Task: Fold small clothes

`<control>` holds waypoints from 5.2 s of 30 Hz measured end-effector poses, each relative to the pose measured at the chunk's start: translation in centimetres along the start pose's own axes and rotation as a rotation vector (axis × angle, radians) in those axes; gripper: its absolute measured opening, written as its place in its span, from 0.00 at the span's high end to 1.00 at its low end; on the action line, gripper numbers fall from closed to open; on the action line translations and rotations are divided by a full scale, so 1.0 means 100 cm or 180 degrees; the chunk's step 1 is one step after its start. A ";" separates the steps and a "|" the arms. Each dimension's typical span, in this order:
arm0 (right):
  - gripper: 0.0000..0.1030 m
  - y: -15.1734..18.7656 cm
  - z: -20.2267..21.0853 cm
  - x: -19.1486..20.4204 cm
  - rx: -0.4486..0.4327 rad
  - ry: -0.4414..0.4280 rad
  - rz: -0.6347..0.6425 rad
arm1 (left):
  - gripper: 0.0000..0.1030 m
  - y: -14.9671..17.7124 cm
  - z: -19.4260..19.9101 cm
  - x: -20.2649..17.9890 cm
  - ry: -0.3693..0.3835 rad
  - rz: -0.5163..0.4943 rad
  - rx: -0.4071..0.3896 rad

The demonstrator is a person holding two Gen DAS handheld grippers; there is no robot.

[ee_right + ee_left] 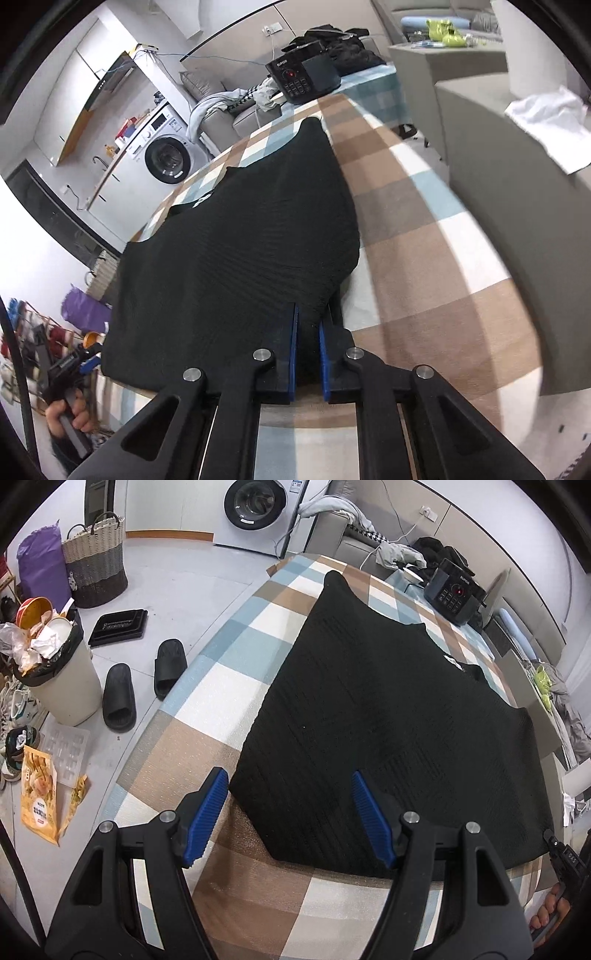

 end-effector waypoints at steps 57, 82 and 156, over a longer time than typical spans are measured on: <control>0.45 -0.011 -0.020 0.069 0.0015 -0.0338 0.0196 | 0.58 0.059 0.041 0.031 0.0418 0.0410 0.0012; 0.45 0.002 -0.034 0.080 0.0200 -0.0528 0.0291 | 0.58 0.064 0.017 0.015 0.0814 0.0934 0.0257; 0.54 -0.014 -0.009 0.101 -0.0205 -0.0512 0.0170 | 0.46 0.125 -0.006 -0.234 0.1513 -0.1784 0.0337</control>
Point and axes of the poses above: each gripper's, at about its wrist camera, not at the fingertips, and z roughly against the way its jaws point, x to its left, y to its underside, the point moved 3 cm from there along -z, roughly the way its jaws point, and after that the axes turned 6 degrees about z, right-handed, at the moved point
